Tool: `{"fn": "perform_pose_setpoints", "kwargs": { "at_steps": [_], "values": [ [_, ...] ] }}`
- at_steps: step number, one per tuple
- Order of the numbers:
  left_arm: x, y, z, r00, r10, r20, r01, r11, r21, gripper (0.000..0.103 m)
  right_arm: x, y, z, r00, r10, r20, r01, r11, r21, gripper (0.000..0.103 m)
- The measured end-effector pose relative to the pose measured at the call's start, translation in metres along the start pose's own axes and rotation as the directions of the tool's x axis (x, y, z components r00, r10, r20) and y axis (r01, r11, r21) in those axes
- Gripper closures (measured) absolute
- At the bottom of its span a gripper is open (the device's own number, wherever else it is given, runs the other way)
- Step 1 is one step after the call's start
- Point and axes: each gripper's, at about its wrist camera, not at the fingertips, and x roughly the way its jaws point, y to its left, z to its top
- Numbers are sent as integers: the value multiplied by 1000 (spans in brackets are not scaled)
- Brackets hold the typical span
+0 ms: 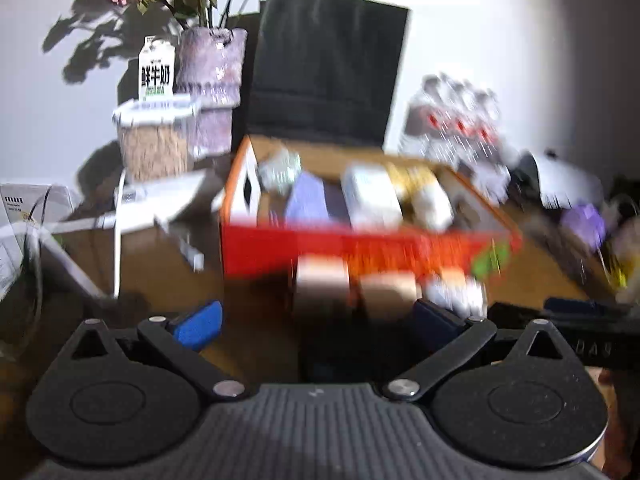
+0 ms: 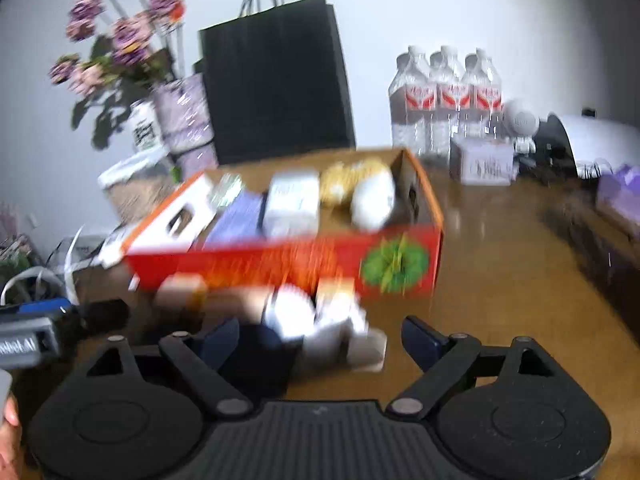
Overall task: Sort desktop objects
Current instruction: 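Withdraw both tools from the box back over the table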
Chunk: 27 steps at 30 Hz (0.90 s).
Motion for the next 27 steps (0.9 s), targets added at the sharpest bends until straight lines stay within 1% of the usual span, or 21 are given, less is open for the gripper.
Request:
{"fn": "perform_pose_setpoints", "kwargs": {
  "at_steps": [2,3,5,7,9,11,12,14,15,17,22,25,27],
  "values": [
    [-11,-5,-29,1000,23,1,-23,1000,19,0,-10,4,-24,1000,16,-10,-16,999,-28,15],
    [-17,-6,-40,1000,22,4,-22,999,33,0,-15,5,-33,1000,14,-4,-15,999,-45,15],
    [-25,-7,-55,1000,30,7,-30,998,53,0,-27,4,-47,1000,11,17,-10,999,-51,15],
    [-32,-6,-66,999,38,13,-38,999,32,0,-37,2,-57,999,34,31,-33,999,-35,15],
    [-36,-5,-72,1000,17,14,-17,999,27,0,-46,1,-64,996,59,61,-58,998,-17,15],
    [-36,-6,-77,1000,21,19,-22,999,33,0,-49,-1,-72,994,59,92,-57,998,-20,13],
    [-35,-7,-81,1000,25,18,-26,999,39,0,-49,-2,-76,994,53,97,-51,998,-20,13],
    [-31,-12,-85,998,58,-26,-57,997,58,0,-53,-4,-78,990,88,114,-88,996,-7,13],
    [-32,-14,-87,998,67,-22,-65,996,68,0,-55,-4,-79,987,100,125,-99,995,-13,12],
    [-35,-15,-88,998,56,5,-56,996,76,0,-54,-7,-78,988,95,117,-96,995,0,12],
    [-26,-15,-88,997,55,-45,-51,995,84,0,-47,-16,-74,988,130,81,-135,989,61,12],
    [-25,-15,-89,998,42,-53,-37,996,83,0,-44,-25,-73,986,150,71,-157,981,112,12],
    [-25,-14,-88,998,22,-57,-17,997,78,0,-41,-27,-72,984,170,49,-175,975,138,12]
  ]
}}
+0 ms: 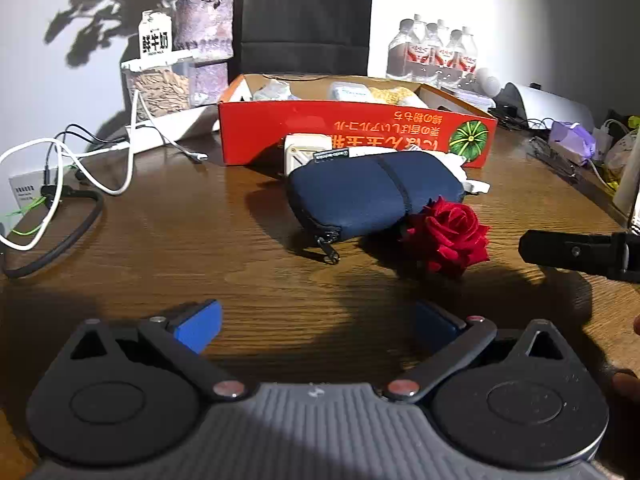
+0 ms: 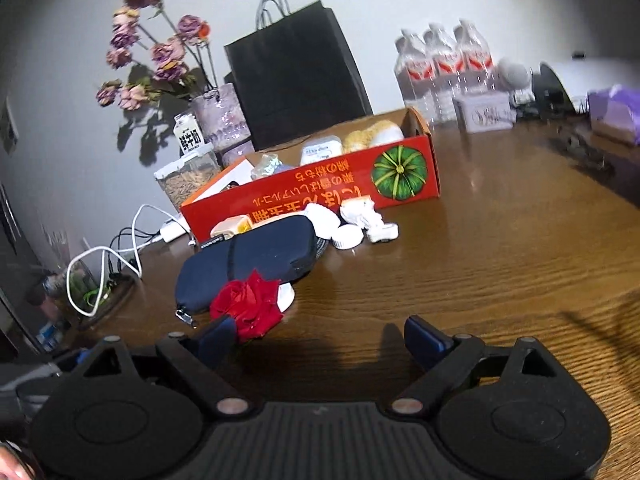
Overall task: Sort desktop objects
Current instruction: 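Withdraw both tools from the box back over the table, then grasp the red rose with the right tool, then grasp the navy zippered case with the left tool while the right tool holds the rose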
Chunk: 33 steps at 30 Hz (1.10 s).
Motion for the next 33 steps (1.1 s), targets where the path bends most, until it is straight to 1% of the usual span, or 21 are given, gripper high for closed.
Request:
{"fn": "perform_pose_setpoints", "kwargs": {
  "at_steps": [3,6,8,11,12,13,14,15,17,18,20,21,23,24,26,27,28,29,30,31,33],
  "values": [
    [-6,10,7,994,-82,68,82,997,3,0,7,9,2,999,-8,-49,6,999,-40,12],
    [-10,20,32,981,-120,154,113,992,51,0,17,36,3,997,-46,-67,32,980,-196,12],
    [0,24,52,975,-158,154,146,985,87,0,25,53,5,998,-39,-55,22,959,-281,12],
    [35,32,79,977,-205,59,204,979,24,0,45,73,10,996,-65,-58,40,933,-357,18],
    [46,34,84,975,-219,28,219,976,-5,0,50,76,11,996,-68,-62,41,929,-369,29],
    [56,36,87,971,-238,11,238,971,-38,0,55,78,13,995,-70,-74,38,928,-370,38],
    [65,37,89,966,-260,1,259,964,-64,3,60,78,14,993,-64,-101,23,932,-361,57],
    [71,38,89,962,-275,-11,273,958,-84,8,61,76,15,991,-56,-121,11,938,-345,58],
    [73,39,84,954,-299,-11,297,950,-93,36,57,69,16,991,-47,-128,4,949,-317,58],
    [69,39,80,949,-314,6,314,946,-80,39,51,64,16,991,-45,-129,3,952,-305,59],
    [59,35,72,947,-322,15,323,945,-46,55,42,50,18,991,-59,-122,24,964,-266,60],
    [54,34,67,943,-333,6,333,942,-46,60,38,41,19,991,-70,-117,40,969,-243,60],
    [42,30,55,938,-344,-31,341,937,-75,79,30,26,22,989,-112,-92,92,975,-200,61],
    [34,26,48,939,-343,-33,340,938,-70,79,26,20,23,988,-137,-76,121,975,-185,61],
    [17,14,37,943,-332,-33,332,943,-23,78,20,6,24,987,-151,-59,140,977,-158,61],
    [10,8,34,943,-331,-34,331,943,13,74,20,0,25,987,-149,-63,138,980,-144,61],
    [5,3,35,941,-338,-29,339,940,43,52,19,-6,26,987,-148,-61,139,982,-126,61],
    [2,-1,37,936,-351,-26,352,933,72,13,17,-10,26,988,-148,-51,141,984,-110,61],
    [2,-5,40,933,-358,-17,359,929,91,1,15,-13,27,989,-144,-41,139,986,-97,61],
    [3,-11,44,935,-355,-7,353,929,114,2,12,-16,28,991,-128,-30,126,989,-76,61],
    [13,-25,52,935,-353,-37,354,921,163,5,3,-22,29,997,-78,-13,77,996,-37,62]
  ]
}}
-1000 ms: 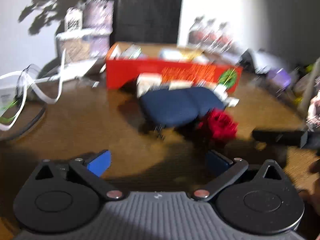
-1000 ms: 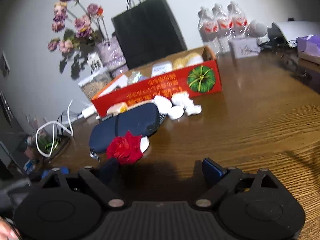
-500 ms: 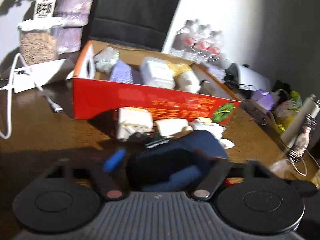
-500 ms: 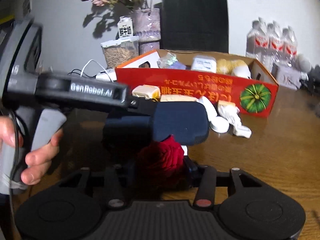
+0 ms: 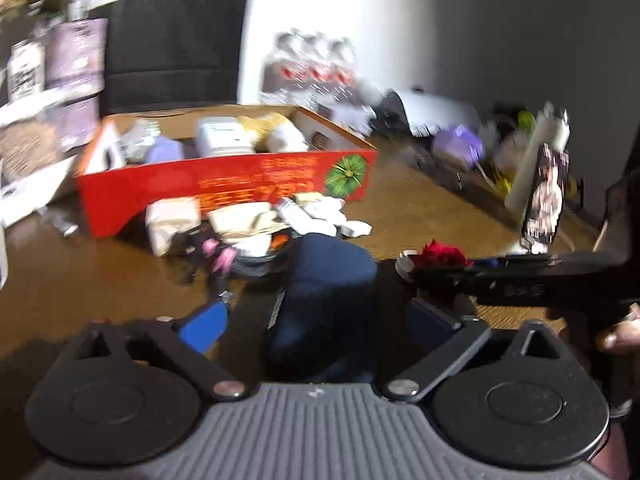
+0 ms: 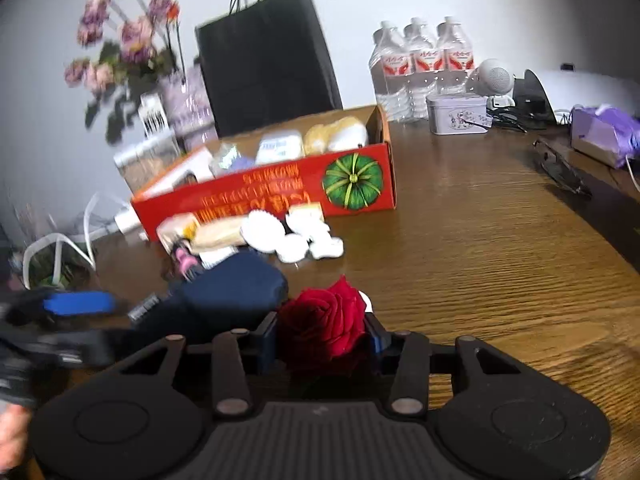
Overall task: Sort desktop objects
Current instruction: 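Grasp the navy zippered case with the left tool while the right tool holds the rose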
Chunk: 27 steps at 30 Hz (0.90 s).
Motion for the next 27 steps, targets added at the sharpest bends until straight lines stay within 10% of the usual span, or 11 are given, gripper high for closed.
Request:
{"fn": "perform_pose_setpoints", "kwargs": {
  "at_steps": [7,11,27],
  "values": [
    [55,-27,5,983,81,-168,-63,992,111,22,-22,-5,-2,998,60,8,-60,998,2,62],
    [43,-29,-4,990,71,-124,-59,994,92,39,-26,1,-14,1000,16,-7,-17,997,-72,62],
    [-57,-2,-35,963,268,19,-264,956,-125,41,-26,45,-35,998,12,-60,-29,957,-290,44]
  ]
}}
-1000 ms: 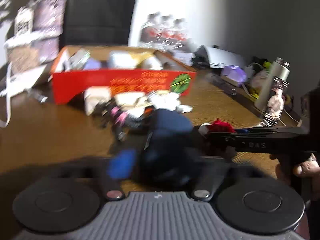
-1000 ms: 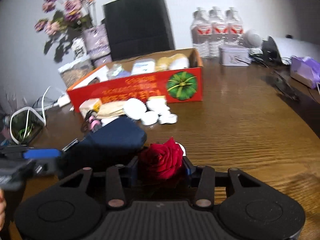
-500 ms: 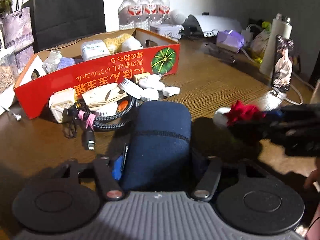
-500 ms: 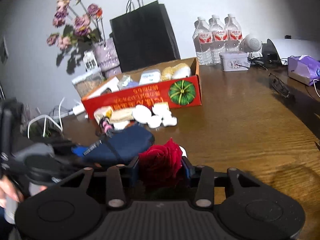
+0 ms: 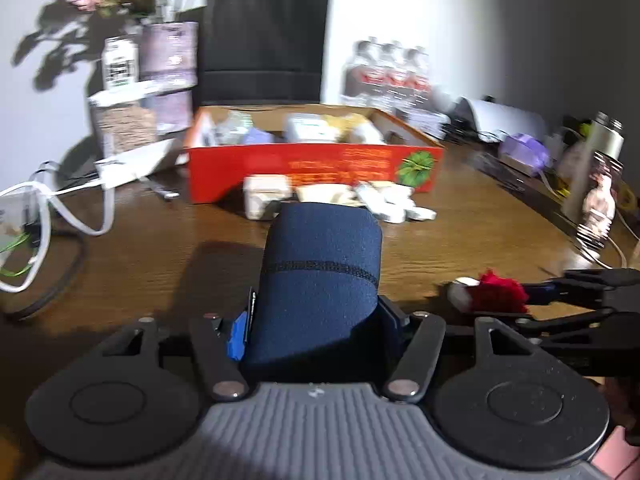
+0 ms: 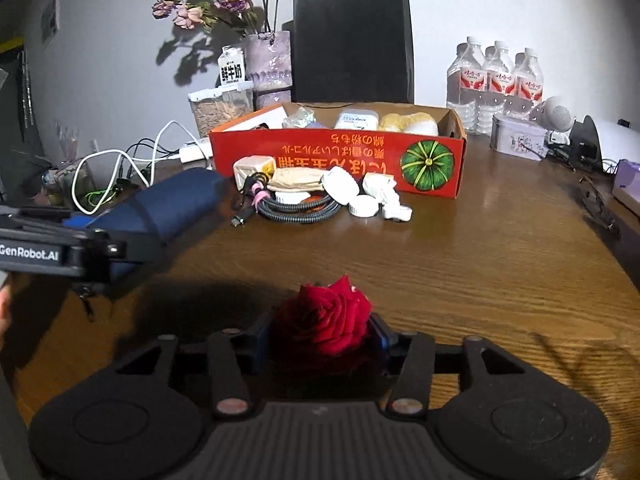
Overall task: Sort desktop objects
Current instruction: 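Grasp the navy zippered case with the left tool while the right tool holds the rose, then set the red rose down on the table beside the box with the right tool, then grasp the white ridged cap with the right tool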
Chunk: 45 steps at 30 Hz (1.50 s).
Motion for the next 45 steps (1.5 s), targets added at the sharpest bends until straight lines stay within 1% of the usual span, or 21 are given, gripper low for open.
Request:
{"fn": "perform_pose_setpoints", "kwargs": {
  "at_steps": [4,6,8,11,13,15,17,19,20,21,24,27,30,31,33,35,37,39,41,44,45],
  "values": [
    [2,18,-3,999,40,-7,-40,999,-33,41,-6,-7,17,999,32,44,-33,999,23,37],
    [6,25,-2,999,47,-9,-48,997,-55,41,1,-9,30,999,22,44,-23,1000,20,36],
    [12,31,-1,998,58,-9,-59,996,-62,41,15,-12,45,1000,-13,28,13,1000,16,36],
    [19,39,3,997,81,-6,-81,995,-55,40,43,-20,70,999,-33,5,33,999,26,37],
    [26,43,5,996,88,-24,-90,995,-53,40,64,-29,88,999,-40,-13,41,998,43,38],
    [33,47,6,995,92,-42,-95,994,-57,40,84,-37,103,999,-3,-32,5,999,54,44],
    [39,50,6,993,102,-57,-106,993,-53,40,105,-44,117,997,56,-53,-51,995,91,45],
    [44,53,5,994,87,-69,-91,994,-64,40,126,-50,126,992,115,-60,-107,986,127,46],
    [47,55,4,995,67,-79,-73,994,-81,38,134,-52,128,989,129,-74,-118,983,143,47],
    [49,56,3,995,56,-80,-63,994,-91,38,143,-54,130,987,138,-83,-124,980,153,52],
    [52,53,5,994,70,-80,-76,994,-74,35,161,-58,128,985,134,-109,-114,979,168,55],
    [58,57,11,995,46,-84,-53,995,-82,31,163,-60,124,980,169,-103,-149,973,178,58],
    [69,68,21,997,-7,-83,-5,989,-147,29,162,-59,119,978,180,-108,-158,970,186,63],
    [73,71,24,996,-16,-84,2,986,-164,29,162,-58,117,975,187,-117,-163,968,191,63],
    [79,72,29,997,-16,-81,2,986,-169,31,157,-58,111,976,193,-100,-171,966,194,64],
    [81,70,29,997,-19,-73,7,986,-168,35,151,-59,109,978,189,-85,-168,964,207,64],
    [79,66,28,998,-14,-61,3,986,-164,39,138,-55,110,988,148,-46,-138,976,171,64],
    [74,62,27,998,-7,-61,-2,988,-154,40,117,-51,113,996,93,-6,-92,987,132,64],
    [67,58,24,998,-4,-56,-4,989,-147,41,92,-46,111,998,46,31,-49,994,98,64],
    [49,49,18,999,-9,-49,2,991,-135,41,54,-27,102,997,-50,58,47,998,51,64],
    [43,45,15,999,-12,-46,6,992,-129,41,42,-20,97,996,-46,70,42,998,51,64]
  ]
}}
